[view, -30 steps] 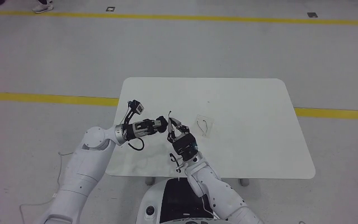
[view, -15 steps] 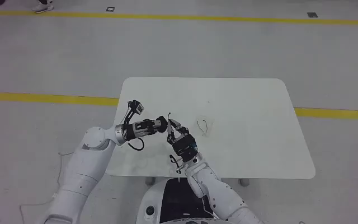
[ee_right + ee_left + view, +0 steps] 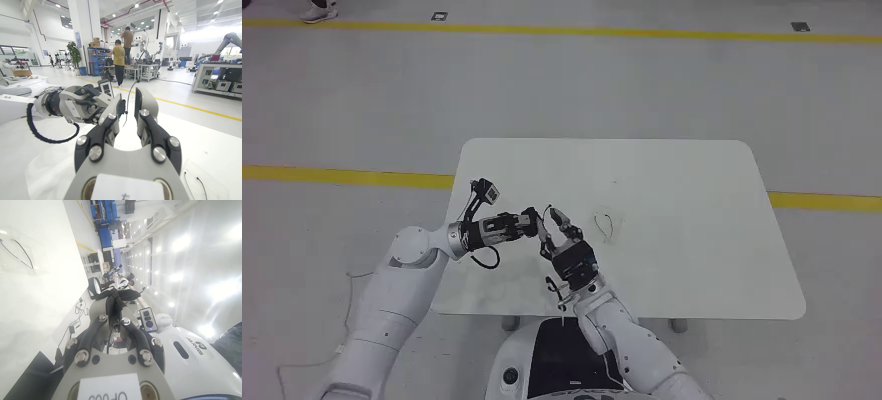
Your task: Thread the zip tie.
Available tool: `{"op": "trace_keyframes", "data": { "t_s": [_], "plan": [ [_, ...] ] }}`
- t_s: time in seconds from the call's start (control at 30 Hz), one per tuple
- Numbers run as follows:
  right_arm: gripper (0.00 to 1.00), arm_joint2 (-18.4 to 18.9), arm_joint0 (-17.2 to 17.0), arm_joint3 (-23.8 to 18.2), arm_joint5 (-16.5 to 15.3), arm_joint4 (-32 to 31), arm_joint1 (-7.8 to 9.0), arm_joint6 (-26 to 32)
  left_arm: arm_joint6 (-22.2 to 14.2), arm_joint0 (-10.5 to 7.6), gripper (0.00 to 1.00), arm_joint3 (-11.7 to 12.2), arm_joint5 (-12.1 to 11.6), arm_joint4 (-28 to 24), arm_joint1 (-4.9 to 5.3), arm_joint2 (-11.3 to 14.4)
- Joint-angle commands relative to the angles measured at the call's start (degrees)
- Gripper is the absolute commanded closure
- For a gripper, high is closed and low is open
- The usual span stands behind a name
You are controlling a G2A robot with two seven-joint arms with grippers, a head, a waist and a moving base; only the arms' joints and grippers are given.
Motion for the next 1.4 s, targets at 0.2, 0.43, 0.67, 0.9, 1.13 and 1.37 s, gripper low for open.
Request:
{"op": "trace_keyframes", "data": {
  "t_s": [0.2,0.43,0.67,0.9,1.13,1.37],
  "plan": [
    [0.0,1.8,-1.8,-2.7,-0.1,-0.8,0.67,-2.0,0.0,0.0,1.0,0.0,0.0,0.0,0.0,0.0],
    [0.0,1.8,-1.8,-2.7,-0.1,-0.8,0.67,-2.0,0.0,0.0,1.0,0.0,0.0,0.0,0.0,0.0],
    [0.0,-0.2,1.6,0.5,5.5,-1.7,3.6,-4.5,-5.5,0.22,1.0,1.1,7.8,-10.6,0.48,-1.4],
    [0.0,-13.3,12.6,6.8,12.5,-1.7,10.62,-5.1,-11.0,-1.26,1.0,3.9,13.5,-16.0,0.91,-1.5],
    [0.0,-17.4,15.4,6.4,12.5,-1.7,12.29,-3.3,-11.0,-1.81,1.0,3.5,12.0,-14.4,0.99,-0.7],
    [0.0,-15.5,14.8,6.2,12.5,-1.7,12.4,-2.8,-11.0,-1.38,1.0,4.2,18.3,-23.3,0.5,0.8]
  ]
}}
